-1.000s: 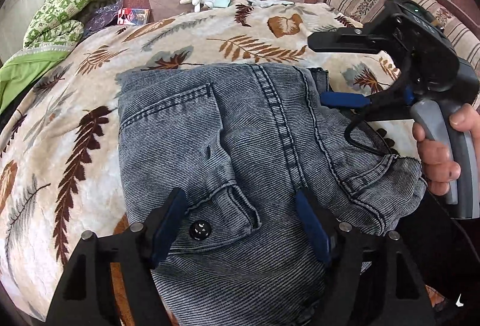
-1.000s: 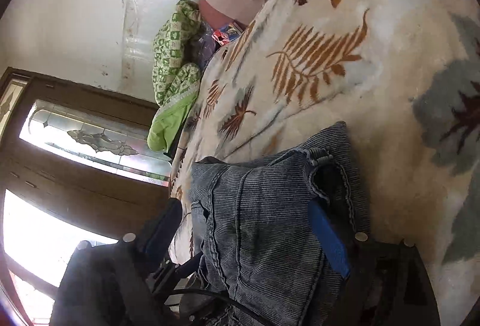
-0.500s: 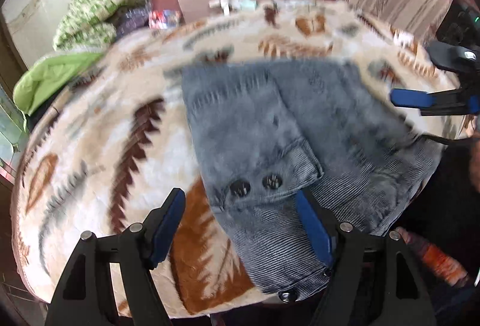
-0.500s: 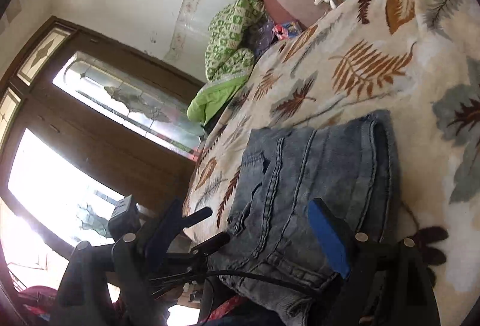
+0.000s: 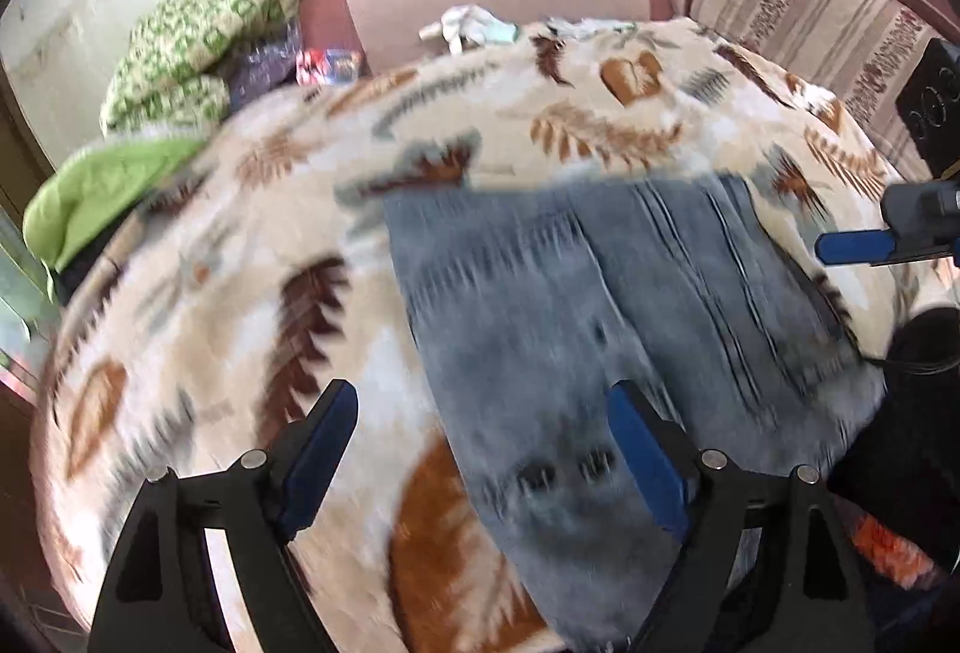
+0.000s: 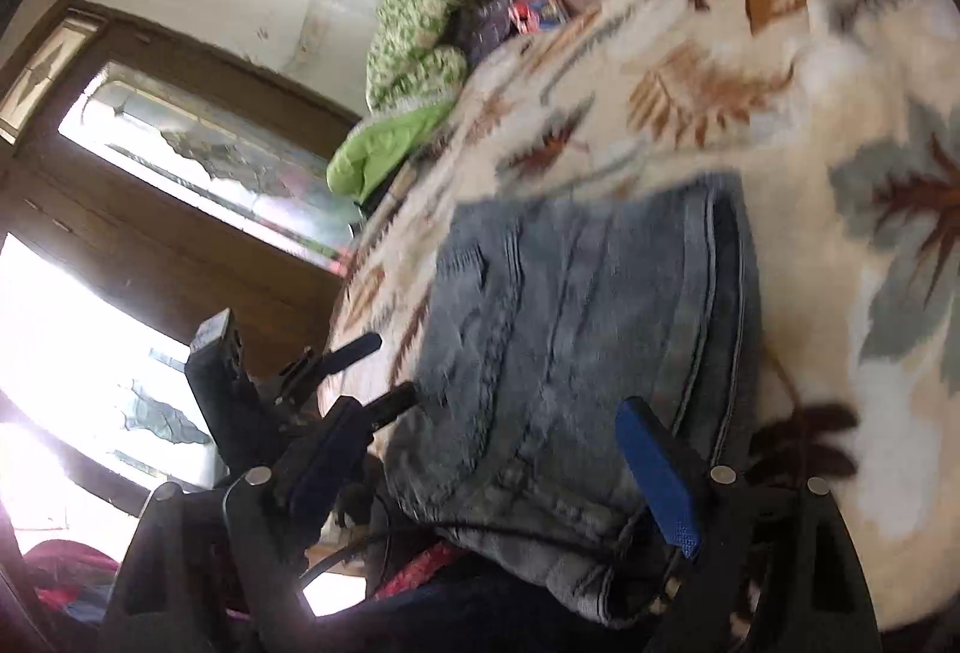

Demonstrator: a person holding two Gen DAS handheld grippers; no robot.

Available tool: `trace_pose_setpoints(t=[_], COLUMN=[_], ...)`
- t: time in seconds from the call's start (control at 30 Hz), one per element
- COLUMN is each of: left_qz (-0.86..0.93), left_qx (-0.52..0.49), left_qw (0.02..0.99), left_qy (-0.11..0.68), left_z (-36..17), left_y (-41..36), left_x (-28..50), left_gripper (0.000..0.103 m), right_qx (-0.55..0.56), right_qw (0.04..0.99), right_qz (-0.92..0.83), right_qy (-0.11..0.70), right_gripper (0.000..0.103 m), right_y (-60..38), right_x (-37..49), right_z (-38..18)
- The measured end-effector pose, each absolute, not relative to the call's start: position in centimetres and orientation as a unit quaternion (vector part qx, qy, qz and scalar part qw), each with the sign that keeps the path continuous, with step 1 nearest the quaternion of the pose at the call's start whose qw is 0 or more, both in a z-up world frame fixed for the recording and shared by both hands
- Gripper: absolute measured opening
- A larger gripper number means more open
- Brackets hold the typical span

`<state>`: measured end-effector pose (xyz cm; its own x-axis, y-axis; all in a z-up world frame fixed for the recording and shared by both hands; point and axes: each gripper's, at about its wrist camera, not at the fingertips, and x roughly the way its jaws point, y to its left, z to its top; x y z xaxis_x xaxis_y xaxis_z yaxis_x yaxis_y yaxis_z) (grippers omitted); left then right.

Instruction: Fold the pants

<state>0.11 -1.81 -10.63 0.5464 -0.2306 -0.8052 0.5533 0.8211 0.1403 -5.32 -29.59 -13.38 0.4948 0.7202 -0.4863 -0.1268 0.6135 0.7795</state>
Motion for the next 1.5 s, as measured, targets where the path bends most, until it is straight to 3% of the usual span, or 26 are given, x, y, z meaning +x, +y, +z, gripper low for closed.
trace_pose_setpoints(t=[0.23,0.3,0.33,0.5,0.73,1.2,1.5], left_qz=[-0.169,-0.157,-0.148,-0.153,-0.129,-0.107,-0.109], left_qx=[0.194,0.173,0.162,0.128,0.186,0.165,0.166], left_qw=[0.825,0.819,0.824,0.817,0.824,0.849,0.821], left_qy=[0.503,0.525,0.523,0.542,0.519,0.491,0.536], left_z=[-14.2,-15.7,-15.9,-16.8,-16.1,-11.1,-15.5], left_y=[-4.2,-3.9,-3.5,-2.6,-4.4,-1.9,-0.9], left_x=[5.5,6.4,6.7,7.4,6.7,3.9,3.4], left_gripper=[0.088,0.095,0.103,0.103,0.103,0.103,0.103], right_qx=[0.371,0.391,0.408,0.428,0.404,0.337,0.314], right_qw=[0.818,0.796,0.779,0.757,0.771,0.842,0.813], right_qz=[0.180,0.192,0.200,0.218,0.220,0.184,0.209], right_qy=[0.401,0.420,0.433,0.443,0.439,0.380,0.444], right_gripper=[0.088,0.088,0.088,0.090,0.096,0.096,0.095], right_y=[-30.6,-30.6,-30.7,-30.9,-29.7,-31.0,-28.3], right_x=[0.1,1.5,1.9,2.7,2.5,-1.5,-0.4], right_z=[-13.3,-15.4,-16.8,-18.8,-18.5,-14.2,-16.0])
